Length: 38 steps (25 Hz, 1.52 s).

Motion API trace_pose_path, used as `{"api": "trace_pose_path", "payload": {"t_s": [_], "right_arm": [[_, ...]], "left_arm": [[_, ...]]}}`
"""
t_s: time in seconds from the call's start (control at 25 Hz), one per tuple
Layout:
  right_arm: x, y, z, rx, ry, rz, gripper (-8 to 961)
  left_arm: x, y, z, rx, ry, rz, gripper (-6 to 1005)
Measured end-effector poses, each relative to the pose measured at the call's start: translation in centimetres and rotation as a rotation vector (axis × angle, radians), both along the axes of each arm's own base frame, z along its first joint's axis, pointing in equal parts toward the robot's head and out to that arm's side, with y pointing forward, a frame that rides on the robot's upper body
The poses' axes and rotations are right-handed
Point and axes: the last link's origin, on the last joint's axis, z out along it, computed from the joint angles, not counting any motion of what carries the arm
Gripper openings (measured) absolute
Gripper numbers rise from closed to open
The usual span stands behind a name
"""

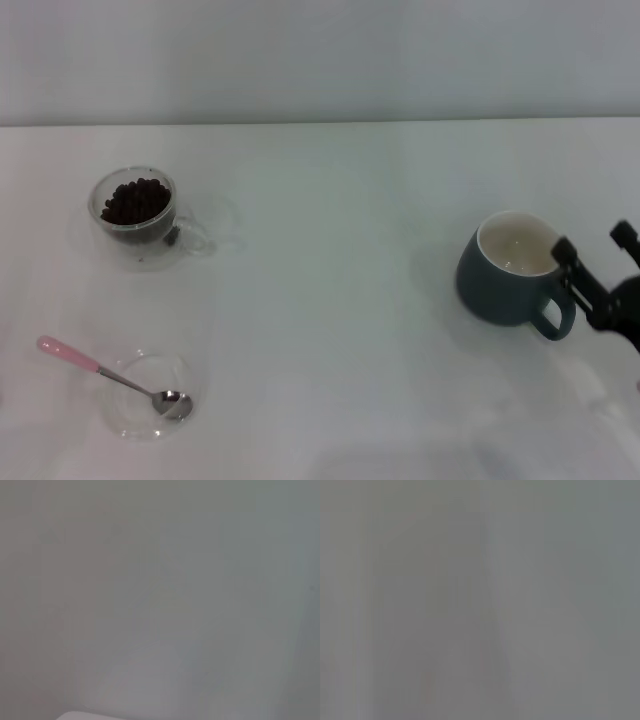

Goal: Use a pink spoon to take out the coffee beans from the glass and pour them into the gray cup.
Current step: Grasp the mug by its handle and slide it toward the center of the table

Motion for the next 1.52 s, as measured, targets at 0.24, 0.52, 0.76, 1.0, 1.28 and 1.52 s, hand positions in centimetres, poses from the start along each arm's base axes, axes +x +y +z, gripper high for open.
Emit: {"api": "trace_pose_path", "payload": {"t_s": [0.24, 0.52, 0.76, 1.0, 1.28, 1.52], "right_arm": [[1.1, -1.5, -1.1, -0.098, -0.056, -0.022, 842], [2.2, -1.4, -2.1, -0.166, -0.098, -0.095, 842], [3.1, -0.7, -2.2, -0.188, -0.13, -0.146, 841], [3.8, 0.3, -1.3, -0.136, -0.125, -0.2, 841], [4.2, 1.3, -0.6, -0.099, -0.116, -0.246, 840], [3.9, 2.8, -0.3, -0.079, -0.108, -0.254, 840]], "left_arm": [[0.4, 0.9, -0.1, -0.012, 0.002, -0.029, 877], [1.2, 2.2, -0.4, -0.031, 0.003, -0.074, 876], [1.3, 2.3, -0.4, -0.032, 0.003, -0.078, 876], [1.3, 2.4, -0.4, -0.03, 0.003, -0.08, 877], [1.1, 2.2, -0.2, -0.023, 0.001, -0.069, 877], [1.1, 2.1, -0.2, -0.022, 0.0, -0.066, 878]]}}
